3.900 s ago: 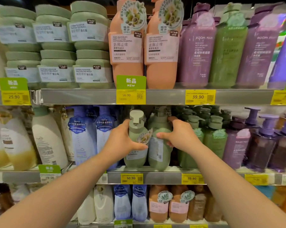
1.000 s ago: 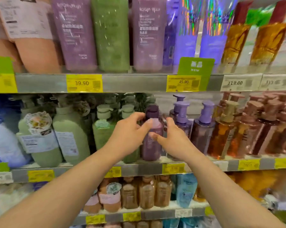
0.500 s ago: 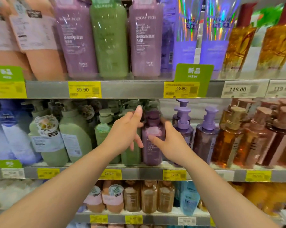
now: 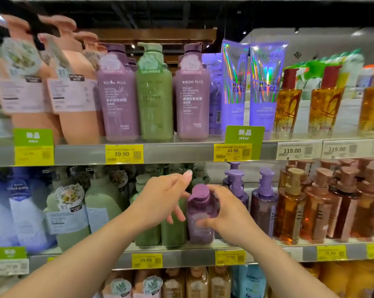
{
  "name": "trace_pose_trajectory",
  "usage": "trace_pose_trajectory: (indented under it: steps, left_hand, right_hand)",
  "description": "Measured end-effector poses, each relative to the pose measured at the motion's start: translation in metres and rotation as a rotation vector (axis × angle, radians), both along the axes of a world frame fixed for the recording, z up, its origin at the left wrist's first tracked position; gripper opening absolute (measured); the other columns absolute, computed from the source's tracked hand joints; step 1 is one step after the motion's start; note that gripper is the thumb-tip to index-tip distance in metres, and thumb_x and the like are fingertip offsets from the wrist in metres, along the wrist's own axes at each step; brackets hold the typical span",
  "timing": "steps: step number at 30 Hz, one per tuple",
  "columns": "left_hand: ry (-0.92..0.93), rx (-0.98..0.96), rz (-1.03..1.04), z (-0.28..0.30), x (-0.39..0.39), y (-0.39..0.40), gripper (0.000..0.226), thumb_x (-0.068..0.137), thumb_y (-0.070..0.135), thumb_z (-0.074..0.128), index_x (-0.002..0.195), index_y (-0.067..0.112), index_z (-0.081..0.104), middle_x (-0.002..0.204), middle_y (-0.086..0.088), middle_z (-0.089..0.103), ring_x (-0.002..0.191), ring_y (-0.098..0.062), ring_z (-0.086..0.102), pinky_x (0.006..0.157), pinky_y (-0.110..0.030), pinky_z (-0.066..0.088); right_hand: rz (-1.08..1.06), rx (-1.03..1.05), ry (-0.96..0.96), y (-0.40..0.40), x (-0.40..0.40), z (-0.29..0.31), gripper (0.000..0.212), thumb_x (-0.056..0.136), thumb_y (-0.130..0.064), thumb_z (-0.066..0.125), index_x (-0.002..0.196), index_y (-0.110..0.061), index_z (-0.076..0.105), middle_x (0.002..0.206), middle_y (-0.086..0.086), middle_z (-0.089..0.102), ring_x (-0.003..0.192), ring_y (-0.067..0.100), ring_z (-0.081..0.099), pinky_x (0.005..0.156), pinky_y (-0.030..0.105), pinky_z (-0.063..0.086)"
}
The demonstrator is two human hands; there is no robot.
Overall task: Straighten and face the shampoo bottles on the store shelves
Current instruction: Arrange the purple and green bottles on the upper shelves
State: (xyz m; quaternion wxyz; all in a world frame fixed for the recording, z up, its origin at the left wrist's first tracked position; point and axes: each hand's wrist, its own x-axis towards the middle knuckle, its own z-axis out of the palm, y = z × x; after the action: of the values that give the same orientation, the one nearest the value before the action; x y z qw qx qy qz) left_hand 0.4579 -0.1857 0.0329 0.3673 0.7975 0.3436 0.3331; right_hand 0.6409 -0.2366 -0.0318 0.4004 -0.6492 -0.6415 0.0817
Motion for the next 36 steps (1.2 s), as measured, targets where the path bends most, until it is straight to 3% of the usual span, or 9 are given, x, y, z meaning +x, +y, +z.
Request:
trace_pose_trajectory:
  steps: [5,10,13,18,21,24,29,33,36]
  left_hand:
    - [-0.129,0.177,0.01,0.047,-0.005,-0.008,0.03,0.097,0.039,0.051,0.082,0.02,0.069,0.075,0.002,0.075,0.053,-0.023,0.069,0.042,-0.029,0.047]
    - [-0.232,0.453,0.104,0.111,-0.003,0.0,0.014,0.089,0.036,0.067,0.083,0.024,0.071,0.071,0.005,0.073,0.066,-0.013,0.072,0.058,-0.039,0.058]
    - [-0.188,0.573,0.208,0.145,0.005,0.013,0.028,0.084,0.041,0.07,0.107,0.024,0.069,0.088,0.008,0.073,0.078,-0.009,0.072,0.073,-0.042,0.059]
    - [-0.01,0.711,0.301,0.18,0.021,0.025,0.061,0.086,0.044,0.066,0.137,0.014,0.05,0.136,-0.005,0.056,0.115,-0.024,0.059,0.099,-0.036,0.046]
    - [0.042,0.67,0.308,0.19,0.03,0.028,0.064,0.086,0.044,0.065,0.136,0.009,0.045,0.132,-0.01,0.058,0.104,-0.029,0.063,0.09,-0.038,0.052]
    - [0.121,0.658,0.341,0.196,0.038,0.03,0.075,0.088,0.047,0.062,0.144,0.006,0.034,0.131,-0.014,0.058,0.116,-0.03,0.057,0.088,-0.032,0.045]
    - [0.162,0.764,0.404,0.199,0.035,0.027,0.067,0.089,0.051,0.058,0.139,0.009,0.043,0.128,-0.011,0.061,0.115,-0.028,0.057,0.086,-0.033,0.046]
    - [0.105,0.956,0.509,0.198,0.017,0.029,0.048,0.088,0.051,0.058,0.127,0.023,0.06,0.121,0.002,0.066,0.11,-0.019,0.061,0.085,-0.036,0.053]
    - [0.026,1.01,0.581,0.198,0.004,0.033,0.034,0.087,0.048,0.062,0.115,0.029,0.065,0.118,0.008,0.064,0.101,-0.013,0.06,0.073,-0.029,0.049]
  right_hand:
    - [0.047,0.073,0.017,-0.022,0.002,0.037,0.072,0.063,-0.037,0.089,0.111,-0.065,0.044,0.12,-0.031,0.056,0.109,-0.008,0.057,0.096,0.021,0.047]
    - [0.134,0.113,0.126,-0.046,0.01,0.083,0.072,0.057,-0.035,0.095,0.118,-0.048,0.059,0.114,-0.02,0.07,0.107,-0.003,0.063,0.092,0.018,0.048]
    - [0.164,0.154,0.192,-0.055,0.015,0.115,0.069,0.054,-0.024,0.098,0.113,-0.043,0.067,0.109,-0.007,0.073,0.099,0.008,0.07,0.085,0.02,0.054]
    - [0.178,0.19,0.252,-0.063,0.022,0.17,0.062,0.054,-0.013,0.098,0.104,-0.04,0.072,0.104,0.003,0.074,0.09,0.02,0.073,0.077,0.037,0.062]
    - [0.155,0.201,0.275,-0.065,0.022,0.197,0.069,0.044,-0.023,0.098,0.106,-0.036,0.07,0.11,0.008,0.068,0.093,0.024,0.071,0.073,0.04,0.063]
    - [0.15,0.208,0.27,-0.064,0.021,0.217,0.068,0.039,-0.03,0.098,0.097,-0.044,0.066,0.115,0.006,0.063,0.1,0.025,0.069,0.074,0.04,0.062]
    - [0.116,0.18,0.252,-0.054,0.026,0.233,0.1,0.036,-0.037,0.098,0.129,-0.03,0.06,0.12,0.012,0.062,0.095,0.029,0.073,0.079,0.053,0.061]
    - [0.141,0.178,0.284,-0.051,0.021,0.243,0.088,0.045,-0.029,0.096,0.126,-0.027,0.063,0.115,0.015,0.064,0.093,0.031,0.073,0.079,0.055,0.061]
    - [0.154,0.161,0.309,-0.049,0.016,0.248,0.074,0.055,-0.02,0.097,0.121,-0.03,0.066,0.117,0.017,0.062,0.094,0.033,0.073,0.081,0.054,0.061]
